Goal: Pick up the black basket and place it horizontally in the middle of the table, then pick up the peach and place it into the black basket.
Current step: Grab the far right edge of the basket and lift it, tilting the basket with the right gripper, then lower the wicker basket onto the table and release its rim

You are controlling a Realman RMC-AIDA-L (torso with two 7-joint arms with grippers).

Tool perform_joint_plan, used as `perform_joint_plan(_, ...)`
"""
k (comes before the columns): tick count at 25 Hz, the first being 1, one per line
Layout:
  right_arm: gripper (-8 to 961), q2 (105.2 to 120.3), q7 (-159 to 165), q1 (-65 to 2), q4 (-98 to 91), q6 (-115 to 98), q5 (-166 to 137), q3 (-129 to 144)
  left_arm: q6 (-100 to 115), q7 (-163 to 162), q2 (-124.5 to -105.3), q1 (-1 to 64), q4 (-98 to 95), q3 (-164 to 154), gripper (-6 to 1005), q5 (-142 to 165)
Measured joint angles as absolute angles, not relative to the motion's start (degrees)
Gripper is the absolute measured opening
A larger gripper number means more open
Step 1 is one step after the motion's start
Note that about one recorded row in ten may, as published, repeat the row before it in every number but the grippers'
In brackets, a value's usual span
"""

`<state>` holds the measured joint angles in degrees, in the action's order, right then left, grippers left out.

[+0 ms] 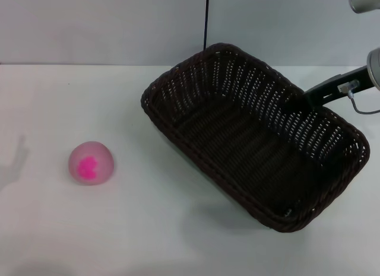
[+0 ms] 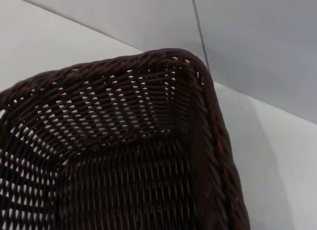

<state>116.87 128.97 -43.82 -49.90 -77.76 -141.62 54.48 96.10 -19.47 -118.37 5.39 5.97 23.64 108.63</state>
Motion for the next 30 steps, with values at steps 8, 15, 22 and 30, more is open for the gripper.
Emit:
perform_joint_plan(8,241,117.39,127.85,-42.60,-57.04,-81.52,-141.87,54.54,96.44,-19.49,-118.30,4.89,5.96,23.64,844,108.46)
perform_joint_plan(15,182,117.49,116.90,-41.81,-63.14,-87.51,-141.79,54.53,96.77,-19.51,-118.29,3.89,5.93,23.64,844,108.52)
perform_joint_plan(22,182,117.29,102.40,-42.44,-63.98,-90.74,-141.73,54.49,98.25,-19.50,-118.46,2.45,5.96,23.61,846,108.66)
perform_joint_plan(30,181,117.25,90.85,-44.45,-63.22,-90.09,-140.91,54.27,100.02,-18.85,-118.45,0.96,5.99,20.38,846,108.66)
